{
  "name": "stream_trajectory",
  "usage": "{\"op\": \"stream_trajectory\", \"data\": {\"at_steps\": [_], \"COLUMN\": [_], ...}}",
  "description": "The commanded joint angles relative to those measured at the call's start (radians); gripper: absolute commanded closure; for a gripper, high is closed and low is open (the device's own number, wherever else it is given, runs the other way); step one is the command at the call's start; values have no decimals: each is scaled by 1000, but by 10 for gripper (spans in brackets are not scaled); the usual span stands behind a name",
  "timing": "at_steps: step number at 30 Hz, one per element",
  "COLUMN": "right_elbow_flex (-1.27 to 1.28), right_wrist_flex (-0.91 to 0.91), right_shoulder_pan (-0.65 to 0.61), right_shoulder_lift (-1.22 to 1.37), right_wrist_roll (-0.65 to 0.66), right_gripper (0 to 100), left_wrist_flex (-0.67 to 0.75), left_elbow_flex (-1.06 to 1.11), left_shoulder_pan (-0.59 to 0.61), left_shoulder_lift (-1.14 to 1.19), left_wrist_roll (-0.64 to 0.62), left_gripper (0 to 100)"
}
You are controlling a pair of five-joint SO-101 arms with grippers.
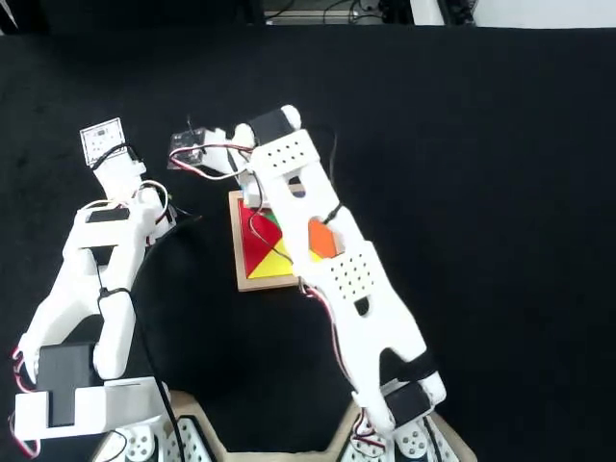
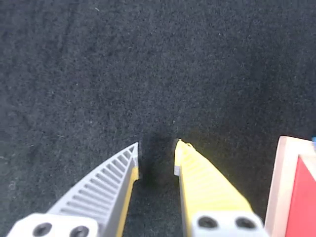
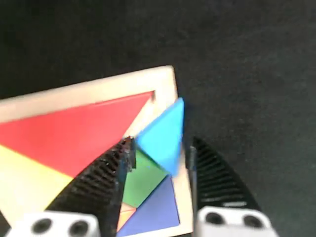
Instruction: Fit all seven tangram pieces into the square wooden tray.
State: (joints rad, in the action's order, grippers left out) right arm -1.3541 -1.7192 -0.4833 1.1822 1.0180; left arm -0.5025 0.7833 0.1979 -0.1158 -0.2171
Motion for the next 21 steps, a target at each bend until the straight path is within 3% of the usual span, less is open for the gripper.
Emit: {"op": "stream_trajectory", "data": {"at_steps": [1,11,17,21], "right_elbow_flex": [-99,-117,-193,-117], "right_wrist_flex": [-29,-46,-48,-49], "right_shoulder_pan": [-17,-14,21,23], "right_shoulder_lift": [-2,-5,-130,-246], "right_wrist_roll": [-23,-23,-158,-199], "right_gripper": [822,825,987,988], "left_wrist_flex": [17,17,17,17], "left_elbow_flex": [-13,-15,-15,-15], "left_shoulder_pan": [8,8,8,1], "left_shoulder_lift": [-6,-6,-6,-5], "left_wrist_roll": [-9,-9,-9,-8], "left_gripper": [870,870,870,870]}}
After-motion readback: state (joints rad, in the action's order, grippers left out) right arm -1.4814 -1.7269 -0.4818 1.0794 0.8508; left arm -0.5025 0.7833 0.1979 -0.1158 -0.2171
